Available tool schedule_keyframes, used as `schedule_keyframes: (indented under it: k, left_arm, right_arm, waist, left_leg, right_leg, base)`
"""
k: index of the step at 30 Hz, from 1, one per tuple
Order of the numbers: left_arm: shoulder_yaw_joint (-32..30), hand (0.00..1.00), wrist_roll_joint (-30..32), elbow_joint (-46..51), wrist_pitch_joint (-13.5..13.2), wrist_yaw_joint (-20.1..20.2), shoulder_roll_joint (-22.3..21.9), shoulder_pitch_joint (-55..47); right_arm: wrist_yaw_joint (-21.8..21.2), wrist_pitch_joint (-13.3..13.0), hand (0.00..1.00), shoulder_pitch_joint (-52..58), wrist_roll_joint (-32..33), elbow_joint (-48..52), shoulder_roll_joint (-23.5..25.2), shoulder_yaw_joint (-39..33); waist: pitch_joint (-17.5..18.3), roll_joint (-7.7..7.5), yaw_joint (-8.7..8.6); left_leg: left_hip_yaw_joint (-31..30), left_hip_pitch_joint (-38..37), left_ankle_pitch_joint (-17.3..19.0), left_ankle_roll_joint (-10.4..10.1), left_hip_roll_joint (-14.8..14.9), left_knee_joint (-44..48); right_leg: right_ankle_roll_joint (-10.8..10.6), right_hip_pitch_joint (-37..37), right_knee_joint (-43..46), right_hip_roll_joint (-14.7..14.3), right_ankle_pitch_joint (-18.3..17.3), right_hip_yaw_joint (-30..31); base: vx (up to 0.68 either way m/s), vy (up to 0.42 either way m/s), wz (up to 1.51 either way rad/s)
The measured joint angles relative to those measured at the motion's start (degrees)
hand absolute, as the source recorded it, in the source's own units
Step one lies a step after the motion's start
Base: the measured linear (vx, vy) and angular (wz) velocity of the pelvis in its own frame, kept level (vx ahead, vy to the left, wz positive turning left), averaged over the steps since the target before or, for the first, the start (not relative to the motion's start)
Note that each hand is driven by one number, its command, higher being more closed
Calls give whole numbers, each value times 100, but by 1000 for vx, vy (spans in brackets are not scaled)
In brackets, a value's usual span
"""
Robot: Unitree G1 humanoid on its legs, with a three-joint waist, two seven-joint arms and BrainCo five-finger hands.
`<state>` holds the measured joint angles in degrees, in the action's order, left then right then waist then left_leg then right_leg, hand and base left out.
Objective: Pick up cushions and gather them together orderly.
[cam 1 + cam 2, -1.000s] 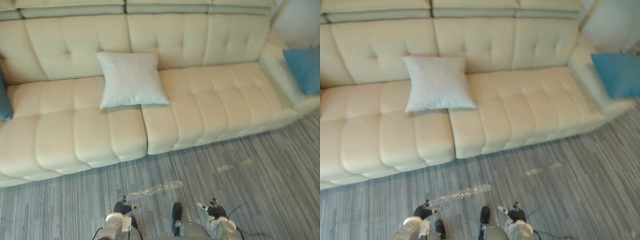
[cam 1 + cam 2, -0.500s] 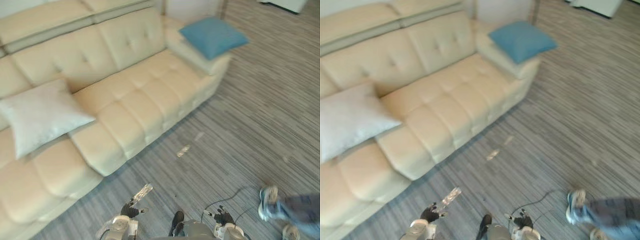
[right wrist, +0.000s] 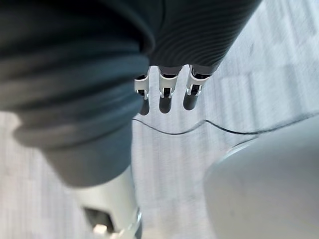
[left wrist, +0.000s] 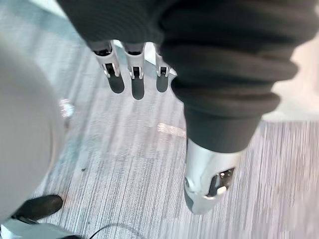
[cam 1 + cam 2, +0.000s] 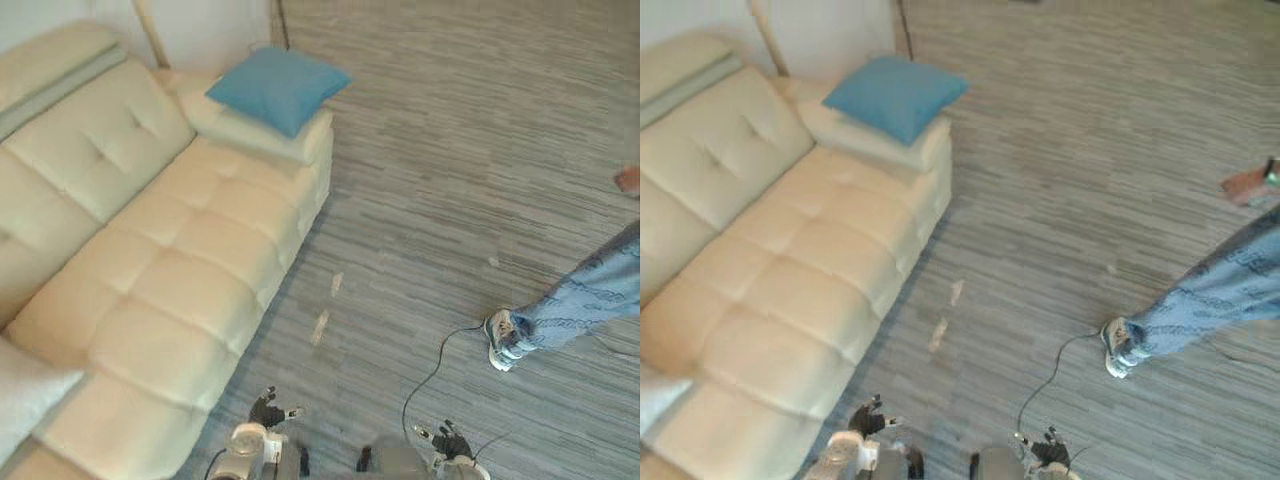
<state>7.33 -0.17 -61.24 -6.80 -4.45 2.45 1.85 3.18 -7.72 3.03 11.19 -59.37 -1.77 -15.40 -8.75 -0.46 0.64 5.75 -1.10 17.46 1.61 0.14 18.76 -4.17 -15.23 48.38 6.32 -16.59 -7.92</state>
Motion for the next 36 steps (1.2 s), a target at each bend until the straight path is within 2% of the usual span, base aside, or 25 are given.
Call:
schedule_keyframes:
  k: [1,3,5,7,8,9,11,12,13,14,15,16,18,20,22,24,25,27,28,29,31,32,33,34,36]
  left_arm:
    - [21,0,0,-17,0,-11,16,3]
    - [39,0,1,-20,0,-25,38,-14]
    - [41,0,2,-21,7,-24,33,-27]
    - [45,0,5,-27,8,-23,38,-25]
    - [58,0,11,-49,4,-14,84,-42]
    - [17,0,15,-158,1,-12,-43,-23]
    - [-214,0,13,-155,-28,9,-206,26]
    - [-409,0,8,-163,-23,8,-277,18]
    - [-649,0,-8,-156,-22,7,-350,-17]
    - [-711,0,-18,-108,-37,8,-362,-37]
    - [-764,0,-50,4,-57,8,-359,-36]
    - [-794,0,-117,91,-107,6,-371,-42]
    - [-781,0,-168,157,-164,3,-381,-39]
    - [-723,0,-226,210,-160,-20,-387,-38]
    - [-598,0,-230,205,-156,-25,-386,-39]
    - [-615,0,-230,214,-153,-29,-384,-26]
    - [-615,0,-231,203,-146,-31,-345,-5]
    - [-602,0,-234,211,-145,-30,-307,24]
    - [-598,0,-236,211,-140,-27,-260,37]
    - [-564,0,-240,211,-138,-23,-219,37]
    - [-524,0,-237,193,-127,-14,-219,16]
    - [-420,0,-235,127,-126,-9,-175,2]
    - [-334,0,-234,81,-120,-5,-134,-13]
    - [-223,0,-233,15,-102,-6,-50,-22]
    - [-164,0,-235,-25,-85,-30,48,-31]
  right_arm:
    - [-6,-1,0,-30,2,-4,-4,2]
    - [-11,-5,0,-99,4,-6,-14,40]
    - [-24,-8,0,-148,3,-7,-55,148]
    - [-30,-19,0,-197,5,4,-59,219]
    - [-40,-20,0,-133,9,-6,-46,261]
    - [-34,-14,0,-227,3,-22,-112,245]
    - [-49,-16,0,-225,9,-9,-120,81]
    - [-40,-20,0,-186,7,2,-113,-27]
    - [-43,-17,0,-106,9,16,-97,-9]
    - [-42,-17,0,-61,8,31,-71,3]
    - [-44,-13,0,-37,8,27,-56,-5]
    - [-41,-15,0,-35,18,19,-46,-17]
    - [-38,-20,0,-91,25,17,-46,-18]
    - [-30,-23,0,-122,73,11,-50,-22]
    - [-16,-23,0,-101,75,-3,-48,-19]
    - [30,-15,0,-66,72,-9,-35,-11]
    - [39,-16,0,-116,65,-19,-27,-8]
    - [27,-13,0,-163,54,-46,54,4]
    - [26,-12,0,-195,33,-44,94,7]
    - [19,-13,0,-232,5,-39,122,40]
    - [8,-13,0,-220,0,-57,141,37]
    - [-13,-13,0,-162,2,-76,154,35]
    - [-18,-10,0,-154,-4,-40,149,10]
    - [-30,-3,0,-149,-4,-40,130,-42]
    - [-39,2,0,-68,-4,-62,77,-34]
  waist:
    - [17,4,-18]
    - [15,33,-32]
    - [1,64,-73]
    - [-4,43,-133]
    - [26,-108,-136]
    - [2,167,-62]
    - [-17,272,-153]
    - [-32,296,-161]
    - [-44,285,-147]
    - [-67,260,-128]
    - [-88,276,-67]
    - [-130,199,-23]
    - [-131,206,5]
    - [-127,211,12]
    - [-89,283,43]
    - [-69,244,191]
    - [-50,188,223]
    - [-49,-15,228]
    - [-29,-56,254]
    - [-15,-60,266]
    - [10,-22,262]
    - [24,-18,240]
    - [35,-59,233]
    - [33,-83,187]
    - [53,-90,145]
  left_leg:
    - [10,-184,-2,-5,90,-218]
    - [38,-410,-9,-78,315,-522]
    - [43,-541,49,-210,574,-690]
    - [10,-705,86,-309,755,-799]
    - [-85,-854,129,-428,684,-759]
    - [-241,-884,140,-544,968,-583]
    - [-701,-542,-233,-893,1013,292]
    - [-860,-310,-522,-909,1009,978]
    - [-963,106,-1132,-872,1023,2038]
    - [-934,363,-1073,-844,1105,2666]
    - [-786,750,-745,-819,1172,3404]
    - [-568,1040,-539,-766,1181,3548]
    - [-135,1421,-288,-595,1031,2967]
    - [29,1545,-331,-594,653,1484]
    - [-15,1505,-891,-528,314,-465]
    - [-7,1360,-1802,-495,221,-1042]
    - [41,1251,-2061,-327,127,-1147]
    - [150,1253,-1933,-131,29,-995]
    - [184,1311,-1796,-82,16,-835]
    - [242,1292,-1442,-48,14,-527]
    - [295,1056,-1017,-49,4,-406]
    - [286,793,-816,-81,-49,-468]
    - [276,598,-758,-89,-133,-559]
    - [265,307,-732,-108,-216,-674]
    - [206,-105,-692,-67,-228,-852]
  right_leg:
    - [108,-83,-151,40,-77,-241]
    - [157,-277,-921,6,-67,-588]
    - [188,-567,-1783,-143,231,-565]
    - [182,-771,-2844,-301,1011,-288]
    - [250,-632,-3410,-243,2117,-150]
    - [489,-574,-3195,-460,1956,-248]
    - [628,-416,-2956,-472,1459,-389]
    - [670,-202,-2969,-483,1310,-456]
    - [736,174,-3061,-468,1134,-553]
    - [773,443,-3155,-488,1057,-615]
    - [838,888,-3347,-520,944,-691]
    - [850,1226,-3538,-530,892,-722]
    - [795,1637,-3867,-492,843,-736]
    - [693,1825,-3994,-402,752,-725]
    - [568,2042,-4170,-422,662,-718]
    - [437,2265,-4288,-442,580,-553]
    - [343,2344,-4334,-388,518,-425]
    - [268,2355,-4402,-243,563,-246]
    - [209,2360,-4399,-216,598,-165]
    - [136,2393,-4191,-184,598,25]
    - [-154,2069,-3050,-103,403,187]
    - [-473,1547,-1660,48,425,230]
    - [-628,1170,-808,197,451,241]
    - [-479,872,-58,358,294,171]
    - [-172,626,-35,530,3,-314]
  base:
    - [335,-53,-11]
    - [441,-113,-16]
    - [453,-198,-19]
    - [461,-253,-8]
    - [504,-273,-18]
    - [484,-261,-1]
    - [449,-277,26]
    - [542,-354,49]
    - [445,-268,47]
    - [415,-223,48]
    - [366,-169,32]
    - [341,-159,24]
    - [262,-104,9]
    - [226,-27,2]
    - [318,48,-2]
    - [433,133,-27]
    - [516,138,-23]
    - [383,100,-6]
    - [358,135,-14]
    - [336,139,-20]
    - [332,150,-26]
    - [363,141,-14]
    - [413,116,4]
    - [363,67,17]
    - [353,23,27]
